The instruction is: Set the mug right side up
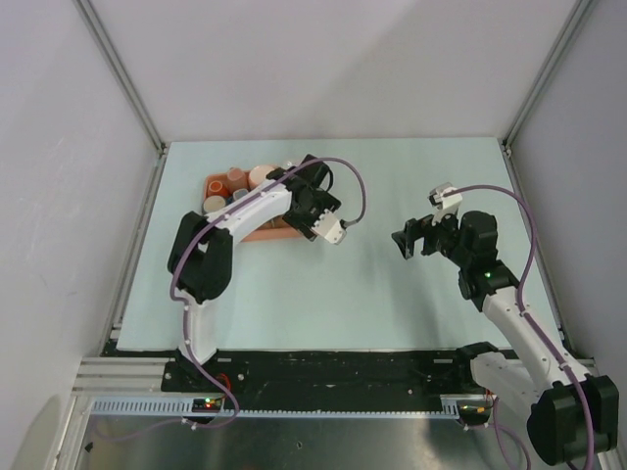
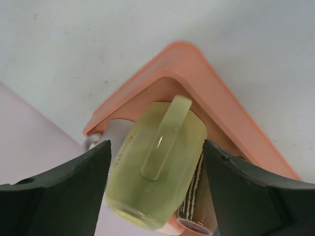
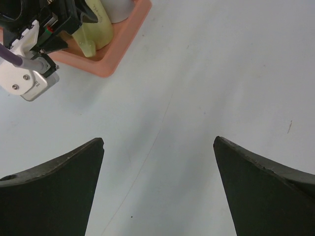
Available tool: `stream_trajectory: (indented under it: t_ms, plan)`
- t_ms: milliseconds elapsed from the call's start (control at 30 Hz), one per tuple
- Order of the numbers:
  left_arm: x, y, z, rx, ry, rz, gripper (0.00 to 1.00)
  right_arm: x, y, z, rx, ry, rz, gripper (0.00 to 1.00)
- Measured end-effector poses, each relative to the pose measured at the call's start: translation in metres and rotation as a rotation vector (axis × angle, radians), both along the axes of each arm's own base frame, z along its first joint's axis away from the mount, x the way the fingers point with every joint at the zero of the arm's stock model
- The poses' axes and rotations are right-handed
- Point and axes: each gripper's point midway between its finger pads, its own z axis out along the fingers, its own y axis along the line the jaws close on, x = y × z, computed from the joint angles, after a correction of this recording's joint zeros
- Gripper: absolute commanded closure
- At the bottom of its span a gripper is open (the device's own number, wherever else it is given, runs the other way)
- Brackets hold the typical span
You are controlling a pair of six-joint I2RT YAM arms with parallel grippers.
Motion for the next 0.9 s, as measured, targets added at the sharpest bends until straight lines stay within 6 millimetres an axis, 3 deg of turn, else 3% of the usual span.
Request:
stream_trajectory:
  t_ms: [367, 533, 600, 733, 900]
  plan:
    - [0.022, 0.005, -0.024, 0.129, 0.021, 0.021, 0.49, 0.004, 0.0, -0.012, -0.016, 0.032, -0.004, 0.0]
    - [0.017, 0.011, -0.031, 0.168, 0.041, 0.012, 0.89, 0.004, -0.001, -0.012, -0.019, 0.032, -0.003, 0.0]
    - [0.021, 0.008, -0.029, 0.168, 0.021, -0.004, 0.97, 0.004, -0.001, -0.012, -0.02, 0.032, -0.003, 0.0]
    - [0.02, 0.005, -0.029, 0.147, 0.029, 0.003, 1.0, 0.004, -0.001, -0.012, -0.02, 0.031, -0.004, 0.0]
    - [0.018, -0.009, -0.013, 0.033, 0.071, 0.072, 1.0, 0.004, -0.002, -0.008, -0.009, 0.021, -0.012, 0.0]
